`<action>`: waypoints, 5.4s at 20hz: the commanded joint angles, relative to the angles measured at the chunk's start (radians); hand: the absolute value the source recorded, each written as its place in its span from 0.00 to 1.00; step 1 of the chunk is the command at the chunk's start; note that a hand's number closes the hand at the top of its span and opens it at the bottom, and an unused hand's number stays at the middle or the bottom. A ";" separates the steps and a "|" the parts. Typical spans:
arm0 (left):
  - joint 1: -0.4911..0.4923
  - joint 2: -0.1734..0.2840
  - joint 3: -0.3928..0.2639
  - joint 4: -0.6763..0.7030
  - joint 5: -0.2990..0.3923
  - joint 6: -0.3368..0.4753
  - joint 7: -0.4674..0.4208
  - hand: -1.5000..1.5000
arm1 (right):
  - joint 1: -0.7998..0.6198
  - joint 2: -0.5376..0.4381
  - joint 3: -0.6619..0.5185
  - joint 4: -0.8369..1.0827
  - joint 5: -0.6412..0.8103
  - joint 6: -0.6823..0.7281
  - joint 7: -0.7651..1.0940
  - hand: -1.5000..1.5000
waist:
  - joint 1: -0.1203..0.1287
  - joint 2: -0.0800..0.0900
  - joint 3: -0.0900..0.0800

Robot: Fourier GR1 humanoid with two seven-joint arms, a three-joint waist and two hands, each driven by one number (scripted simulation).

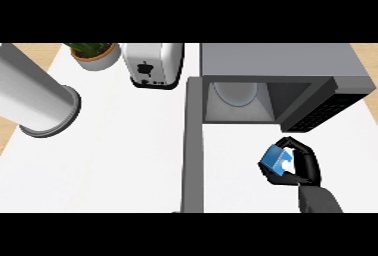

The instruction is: Pick up the milk, place it into the microwave and close the microwave

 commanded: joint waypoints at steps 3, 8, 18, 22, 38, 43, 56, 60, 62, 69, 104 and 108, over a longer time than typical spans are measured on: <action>-0.035 0.022 0.012 0.054 0.001 0.004 0.006 0.00 | 0.057 0.084 0.080 -0.212 -0.030 0.058 0.082 1.00 | -0.014 -0.003 -0.001; -0.052 0.024 0.031 0.136 -0.036 -0.038 -0.029 0.00 | 0.105 0.114 0.179 -0.464 0.002 -0.040 0.262 1.00 | -0.017 -0.003 -0.001; -0.025 0.038 0.074 0.147 0.005 -0.092 -0.033 0.00 | -0.076 0.105 0.218 -0.490 -0.005 -0.200 0.488 1.00 | -0.001 0.000 0.000; -0.017 0.011 0.059 0.071 0.027 -0.037 0.003 0.00 | -0.226 0.089 0.235 -0.405 0.059 -0.285 0.573 1.00 | 0.007 0.002 0.000; -0.081 0.031 0.046 0.179 -0.038 -0.090 -0.046 0.00 | -0.472 0.025 0.168 -0.045 0.225 -0.531 0.583 1.00 | 0.059 0.026 -0.001; -0.085 0.022 0.018 0.175 -0.037 -0.098 -0.039 0.00 | -0.475 -0.005 0.129 -0.028 0.227 -0.595 0.546 1.00 | 0.079 0.031 0.000; -0.148 0.046 -0.013 0.212 -0.062 -0.094 -0.036 0.00 | -0.480 -0.096 0.100 0.069 0.356 -0.759 0.465 1.00 | 0.116 0.051 0.000; -0.158 0.045 -0.024 0.213 -0.085 -0.101 -0.043 0.00 | -0.533 -0.145 0.062 0.221 0.412 -0.885 0.587 0.00 | 0.125 0.057 0.001; -0.175 0.069 -0.012 0.207 -0.105 -0.089 -0.042 0.00 | -0.502 -0.192 0.051 0.291 0.456 -0.967 0.698 0.00 | 0.120 0.070 -0.002; -0.182 0.045 -0.041 0.228 -0.162 -0.114 -0.070 0.00 | -0.676 -0.160 0.082 0.371 0.462 -0.844 0.598 0.00 | 0.132 0.058 0.005; -0.229 -0.031 -0.326 0.282 -0.202 -0.219 -0.031 1.00 | -0.519 0.053 -0.202 0.410 0.054 -0.136 0.123 0.00 | -0.007 0.001 0.000; -0.208 -0.093 -0.439 0.180 -0.241 -0.155 0.051 1.00 | -0.425 0.077 -0.179 0.338 0.034 -0.076 0.102 0.00 | -0.018 -0.005 0.000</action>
